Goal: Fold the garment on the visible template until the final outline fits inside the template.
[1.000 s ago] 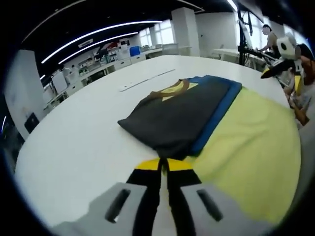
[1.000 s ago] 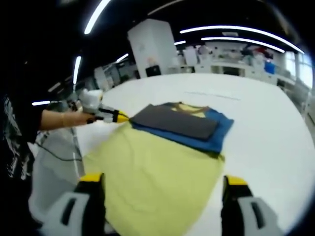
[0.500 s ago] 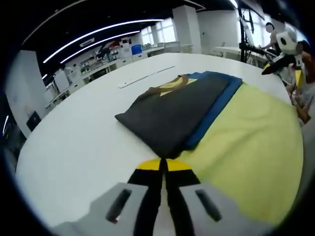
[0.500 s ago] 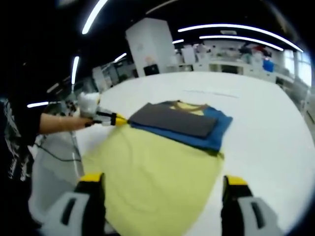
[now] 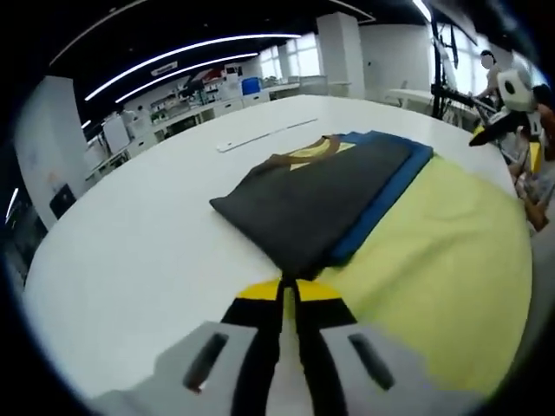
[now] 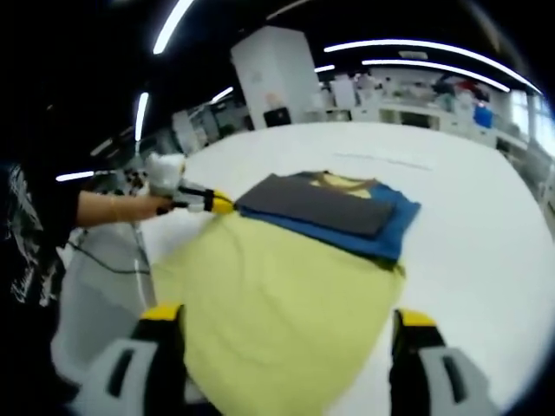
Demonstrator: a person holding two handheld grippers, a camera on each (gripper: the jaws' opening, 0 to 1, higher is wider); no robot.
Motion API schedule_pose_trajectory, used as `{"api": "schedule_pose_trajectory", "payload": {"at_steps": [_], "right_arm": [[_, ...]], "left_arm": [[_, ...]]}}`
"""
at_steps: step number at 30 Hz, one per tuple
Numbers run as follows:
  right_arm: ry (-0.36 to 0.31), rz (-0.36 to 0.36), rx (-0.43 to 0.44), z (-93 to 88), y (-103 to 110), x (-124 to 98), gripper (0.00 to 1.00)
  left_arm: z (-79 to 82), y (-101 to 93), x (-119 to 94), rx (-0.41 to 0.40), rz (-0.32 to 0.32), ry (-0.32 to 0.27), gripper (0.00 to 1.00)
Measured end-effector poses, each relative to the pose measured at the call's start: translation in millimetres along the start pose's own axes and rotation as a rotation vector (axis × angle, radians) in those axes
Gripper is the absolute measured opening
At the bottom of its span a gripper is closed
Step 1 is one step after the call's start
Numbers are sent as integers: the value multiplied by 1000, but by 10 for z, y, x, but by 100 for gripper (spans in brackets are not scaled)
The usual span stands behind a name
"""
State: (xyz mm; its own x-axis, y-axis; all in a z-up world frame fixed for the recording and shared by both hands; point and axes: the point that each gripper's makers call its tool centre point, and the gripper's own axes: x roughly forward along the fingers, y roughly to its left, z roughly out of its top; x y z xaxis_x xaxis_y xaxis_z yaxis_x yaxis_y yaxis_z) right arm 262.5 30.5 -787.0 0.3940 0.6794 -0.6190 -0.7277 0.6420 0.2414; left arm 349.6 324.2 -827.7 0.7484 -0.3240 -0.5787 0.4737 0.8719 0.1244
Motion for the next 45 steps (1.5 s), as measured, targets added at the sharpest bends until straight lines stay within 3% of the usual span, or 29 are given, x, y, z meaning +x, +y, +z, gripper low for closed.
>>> {"api": "schedule_pose_trajectory", "payload": {"at_steps": [6,13,16,20,23,26,31,37,45], "right_arm": [[39,47,-56,-56,73,-26,99],[82,92,-114,-164,162,-92,99],[97,98,-138,-238,170,-138,99],[103,112,-148,-318,196,-175,99],[118,132,-178,-393,241,-207,92],[138,149,-202,-480,275,-239,91],[162,157,-245,-595,289,-304,86],[181,160,-283,-716,300,-324,76],[213,172,-350,-884,362,-279,63]], "left_arm": [[98,-168,-174,-52,-72,-44,29],[95,-362,-451,-15,-166,-70,52],[97,-523,-621,7,-223,-69,58],[25,-667,-771,18,-281,-50,58],[-38,-818,-871,18,-327,-36,59],[-158,-968,-958,65,-370,-3,59],[-368,-1233,-1100,72,-442,35,59],[-587,-1416,-1154,73,-469,71,58],[-674,-1498,-1251,114,-476,99,55]]}}
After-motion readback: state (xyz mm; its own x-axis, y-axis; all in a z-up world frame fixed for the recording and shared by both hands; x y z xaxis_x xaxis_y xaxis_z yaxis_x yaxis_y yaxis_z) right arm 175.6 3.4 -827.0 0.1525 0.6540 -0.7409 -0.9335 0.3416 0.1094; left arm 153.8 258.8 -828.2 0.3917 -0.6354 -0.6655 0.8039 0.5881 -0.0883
